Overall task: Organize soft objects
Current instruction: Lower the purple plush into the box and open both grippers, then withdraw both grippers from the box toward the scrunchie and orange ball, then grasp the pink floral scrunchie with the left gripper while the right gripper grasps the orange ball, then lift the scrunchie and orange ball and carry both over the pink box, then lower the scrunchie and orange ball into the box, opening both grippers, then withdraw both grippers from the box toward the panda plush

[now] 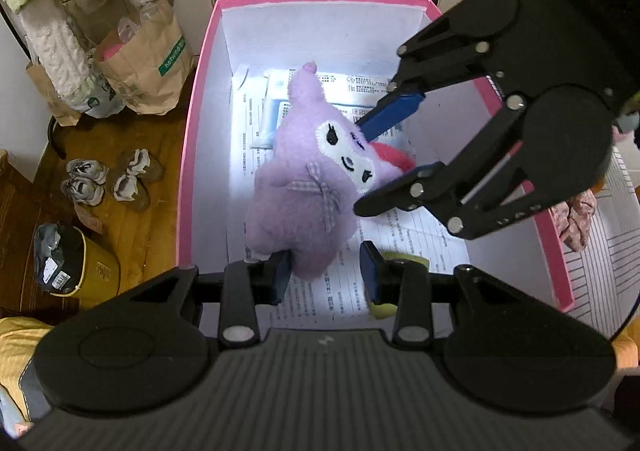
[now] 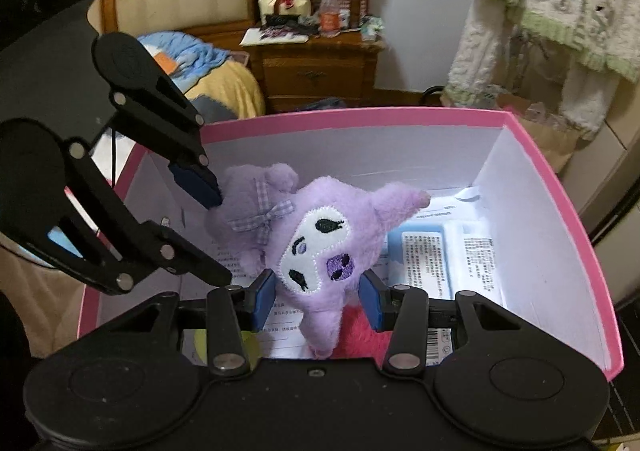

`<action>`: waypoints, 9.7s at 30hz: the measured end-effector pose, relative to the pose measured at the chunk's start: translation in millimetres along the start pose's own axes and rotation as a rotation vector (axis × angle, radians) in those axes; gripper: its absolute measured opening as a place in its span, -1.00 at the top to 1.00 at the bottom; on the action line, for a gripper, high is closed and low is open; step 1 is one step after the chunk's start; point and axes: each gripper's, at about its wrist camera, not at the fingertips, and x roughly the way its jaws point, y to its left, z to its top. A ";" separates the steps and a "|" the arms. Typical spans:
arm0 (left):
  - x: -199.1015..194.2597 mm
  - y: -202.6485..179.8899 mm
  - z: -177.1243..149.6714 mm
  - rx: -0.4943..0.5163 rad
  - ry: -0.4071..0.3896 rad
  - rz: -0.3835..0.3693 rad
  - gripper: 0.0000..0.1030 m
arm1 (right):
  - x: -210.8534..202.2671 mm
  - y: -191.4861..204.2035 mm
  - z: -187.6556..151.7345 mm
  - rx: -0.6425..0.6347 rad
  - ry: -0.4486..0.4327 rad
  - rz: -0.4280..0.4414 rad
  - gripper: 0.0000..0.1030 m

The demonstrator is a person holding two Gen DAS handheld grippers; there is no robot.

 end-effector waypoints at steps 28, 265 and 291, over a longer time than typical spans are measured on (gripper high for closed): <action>-39.4 -13.2 -15.4 0.014 -0.131 -0.005 0.19 | -66.9 22.3 -21.7 0.281 -0.046 -0.194 0.01; -2.0 2.6 6.3 0.028 -0.003 -0.094 0.22 | -42.3 44.6 -35.9 0.276 0.070 -0.219 0.12; -127.1 -72.0 -32.1 0.117 -0.302 -0.133 0.04 | -211.1 114.3 -102.7 0.489 -0.284 -0.367 -0.01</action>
